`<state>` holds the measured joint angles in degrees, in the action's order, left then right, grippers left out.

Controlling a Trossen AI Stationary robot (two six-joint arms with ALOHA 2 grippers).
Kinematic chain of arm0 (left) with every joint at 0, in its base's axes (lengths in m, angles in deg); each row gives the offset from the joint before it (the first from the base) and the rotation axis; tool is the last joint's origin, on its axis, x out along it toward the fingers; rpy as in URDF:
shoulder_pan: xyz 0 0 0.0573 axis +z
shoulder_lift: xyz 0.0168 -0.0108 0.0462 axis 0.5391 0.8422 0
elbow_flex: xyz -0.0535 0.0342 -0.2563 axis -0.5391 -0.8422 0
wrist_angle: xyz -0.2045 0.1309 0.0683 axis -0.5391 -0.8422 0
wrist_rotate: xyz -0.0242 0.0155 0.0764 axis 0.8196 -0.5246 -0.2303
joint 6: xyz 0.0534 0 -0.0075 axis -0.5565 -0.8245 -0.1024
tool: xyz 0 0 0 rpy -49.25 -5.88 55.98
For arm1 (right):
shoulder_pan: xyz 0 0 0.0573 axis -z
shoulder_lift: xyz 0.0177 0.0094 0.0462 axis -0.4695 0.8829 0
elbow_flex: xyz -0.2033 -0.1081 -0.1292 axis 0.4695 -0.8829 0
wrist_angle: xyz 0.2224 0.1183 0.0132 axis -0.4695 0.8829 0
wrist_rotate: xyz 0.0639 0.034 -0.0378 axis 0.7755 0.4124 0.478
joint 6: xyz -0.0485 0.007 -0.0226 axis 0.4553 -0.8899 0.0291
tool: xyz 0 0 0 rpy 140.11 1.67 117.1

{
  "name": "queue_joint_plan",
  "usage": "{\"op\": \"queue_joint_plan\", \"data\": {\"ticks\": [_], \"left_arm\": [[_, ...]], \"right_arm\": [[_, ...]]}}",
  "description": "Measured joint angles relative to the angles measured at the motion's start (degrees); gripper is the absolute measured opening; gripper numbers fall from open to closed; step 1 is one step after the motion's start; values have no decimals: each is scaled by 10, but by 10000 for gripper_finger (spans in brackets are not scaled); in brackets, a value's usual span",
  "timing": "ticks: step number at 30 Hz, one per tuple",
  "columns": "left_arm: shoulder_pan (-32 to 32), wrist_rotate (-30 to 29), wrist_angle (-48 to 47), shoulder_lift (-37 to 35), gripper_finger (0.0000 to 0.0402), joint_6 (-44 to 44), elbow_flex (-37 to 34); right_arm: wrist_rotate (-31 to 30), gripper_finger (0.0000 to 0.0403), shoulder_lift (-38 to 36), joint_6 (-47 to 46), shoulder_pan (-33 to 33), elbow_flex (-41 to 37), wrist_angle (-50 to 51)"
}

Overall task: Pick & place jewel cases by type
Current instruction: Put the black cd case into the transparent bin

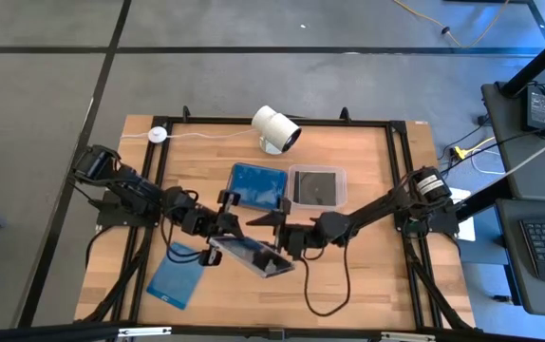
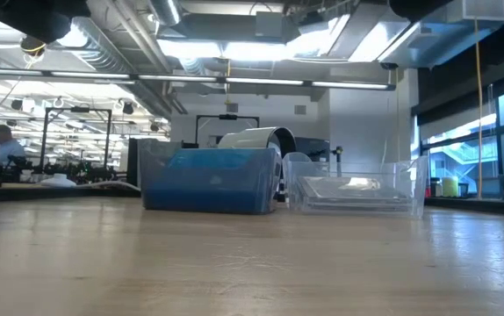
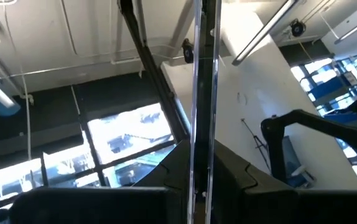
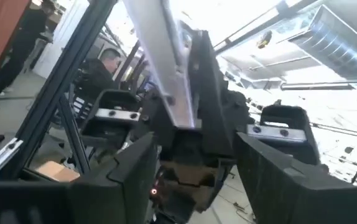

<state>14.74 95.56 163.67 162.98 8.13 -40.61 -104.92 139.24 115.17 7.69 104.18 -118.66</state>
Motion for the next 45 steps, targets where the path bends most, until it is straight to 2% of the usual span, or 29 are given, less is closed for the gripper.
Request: {"op": "queue_joint_plan", "data": {"ticks": [9,14,21,40,45], "left_arm": [[-9,0,0,0,40,-25,0],[-9,1,-1,0,40,-26,0],[-8,2,-1,0,40,-26,0],[-8,0,-4,0,44,-26,0],[-8,0,-6,0,45,-27,0]], "right_arm": [[1,193,-3,-1,-16,0,-31],[47,194,-3,-5,-15,0,-38],[49,187,-3,-6,-15,0,-43],[48,61,-3,-5,-15,0,-34],[47,49,-3,-4,-15,0,-32]]}}
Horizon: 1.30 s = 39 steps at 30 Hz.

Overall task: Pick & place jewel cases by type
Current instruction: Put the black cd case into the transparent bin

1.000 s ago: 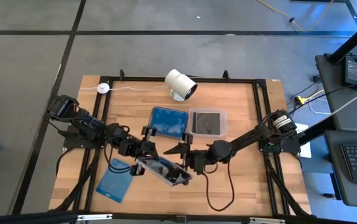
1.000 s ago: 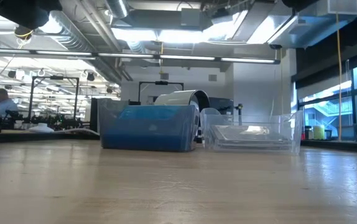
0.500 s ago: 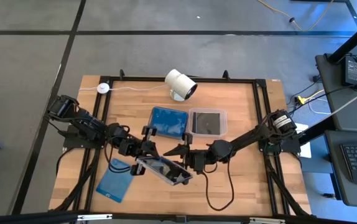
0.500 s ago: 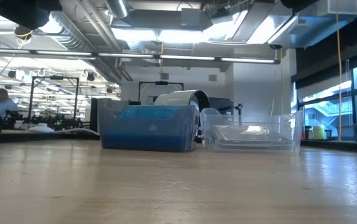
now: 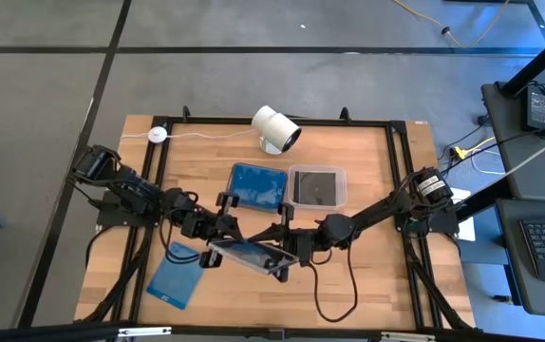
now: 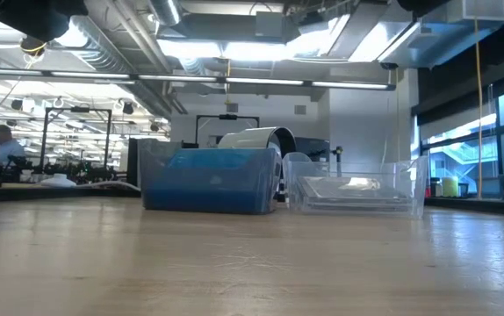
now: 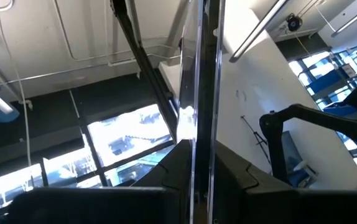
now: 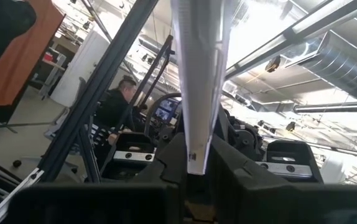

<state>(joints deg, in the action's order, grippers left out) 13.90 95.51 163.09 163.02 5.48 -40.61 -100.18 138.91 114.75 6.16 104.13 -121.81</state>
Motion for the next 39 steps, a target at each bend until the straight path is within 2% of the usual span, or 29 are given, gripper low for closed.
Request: {"op": "queue_joint_plan", "data": {"ticks": [14,19,29,32,35,39], "left_arm": [[0,0,-3,0,55,-33,0],[-1,-3,-7,1,86,-30,0],[-1,-50,-53,1,164,-41,-1],[-4,-90,-61,1,175,-67,-11],[-12,-139,-53,0,180,-80,-31],[-24,-177,-38,0,179,-80,-58]], "right_arm": [[-7,51,0,-3,-1,0,3],[-19,50,0,-5,-1,-1,10],[-21,50,0,0,-2,-1,5],[-59,50,0,12,-9,-1,3],[-115,50,0,53,-23,-1,-4],[-159,50,-1,110,-44,-1,-18]]}}
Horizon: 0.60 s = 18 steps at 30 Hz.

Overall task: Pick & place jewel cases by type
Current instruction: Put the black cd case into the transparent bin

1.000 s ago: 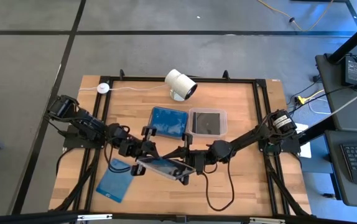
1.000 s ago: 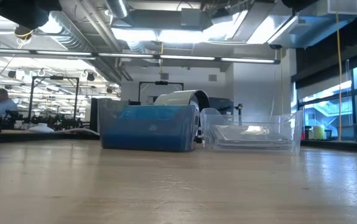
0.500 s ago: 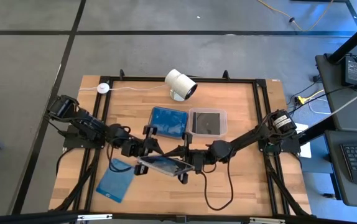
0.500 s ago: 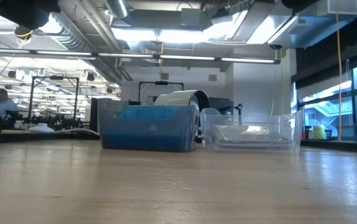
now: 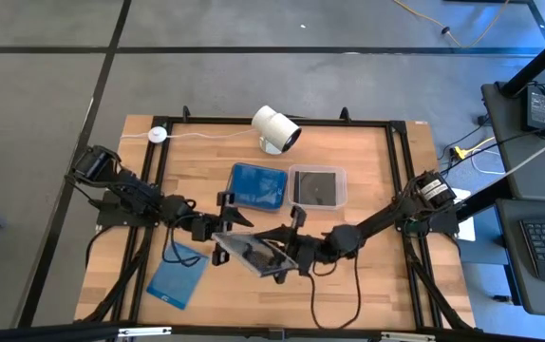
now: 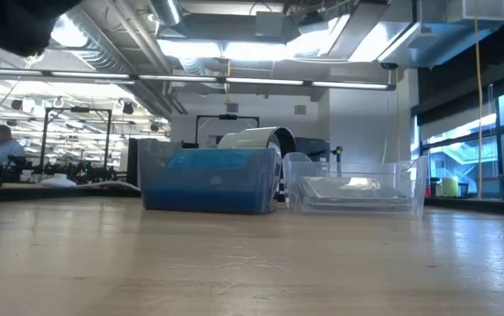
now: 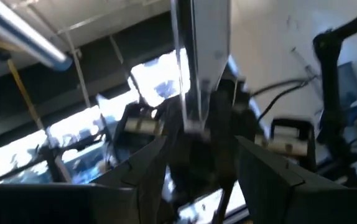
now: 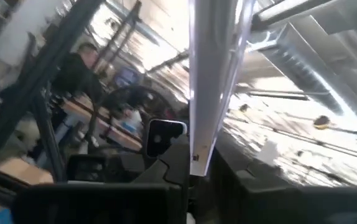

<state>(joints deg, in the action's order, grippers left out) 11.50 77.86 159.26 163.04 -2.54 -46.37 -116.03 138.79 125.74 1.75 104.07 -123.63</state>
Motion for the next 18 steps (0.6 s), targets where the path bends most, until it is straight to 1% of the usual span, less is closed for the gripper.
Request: {"op": "queue_joint_plan", "data": {"ticks": [2,3,7,10,12,15,18], "left_arm": [[-6,-29,0,-1,179,0,-15],[-10,-46,1,-2,179,2,-23],[-25,-128,1,-2,180,26,-53],[-35,-171,0,-2,179,51,-73],[-41,-196,-2,-2,179,70,-84],[-46,-217,-11,-2,180,99,-99],[-48,-224,-24,-2,182,136,-111]], "right_arm": [[-42,50,-5,24,-12,0,8],[-74,50,-9,33,-19,0,9],[-265,50,-25,104,-47,0,18],[-418,50,-40,164,-68,0,23],[-503,50,-52,184,-80,0,28],[-550,50,-75,157,-94,-1,83],[-563,50,-86,133,-100,-1,97]]}}
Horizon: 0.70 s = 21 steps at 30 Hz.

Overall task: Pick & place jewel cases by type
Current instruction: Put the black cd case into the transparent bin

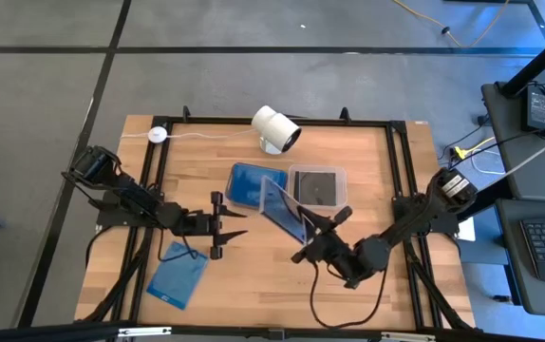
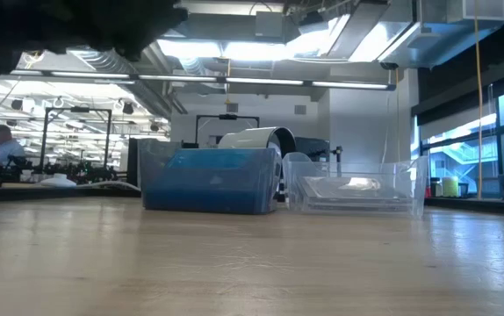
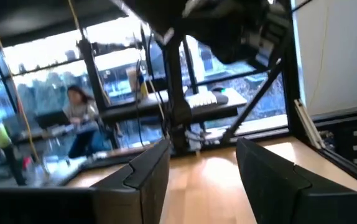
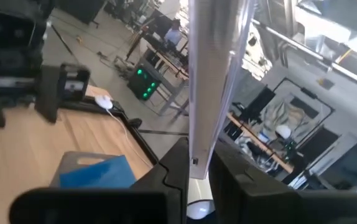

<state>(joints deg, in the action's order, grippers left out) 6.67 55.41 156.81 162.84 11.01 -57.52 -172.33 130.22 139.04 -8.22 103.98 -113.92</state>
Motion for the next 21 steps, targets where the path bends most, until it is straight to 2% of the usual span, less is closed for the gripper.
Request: {"op": "queue_joint_plan", "data": {"ticks": [4,10,16,19,21], "left_arm": [[0,-1,-25,0,181,38,-6],[-1,28,-47,0,179,62,-6],[-21,47,-83,0,182,62,-6],[-33,43,-111,0,180,62,-6],[-41,42,-127,0,179,64,-6]], "right_arm": [[24,50,-2,-25,16,0,16],[154,49,-2,-114,72,0,85],[315,49,-2,-283,132,6,237],[338,49,-3,-348,153,38,362],[357,49,-5,-403,166,76,483]]}}
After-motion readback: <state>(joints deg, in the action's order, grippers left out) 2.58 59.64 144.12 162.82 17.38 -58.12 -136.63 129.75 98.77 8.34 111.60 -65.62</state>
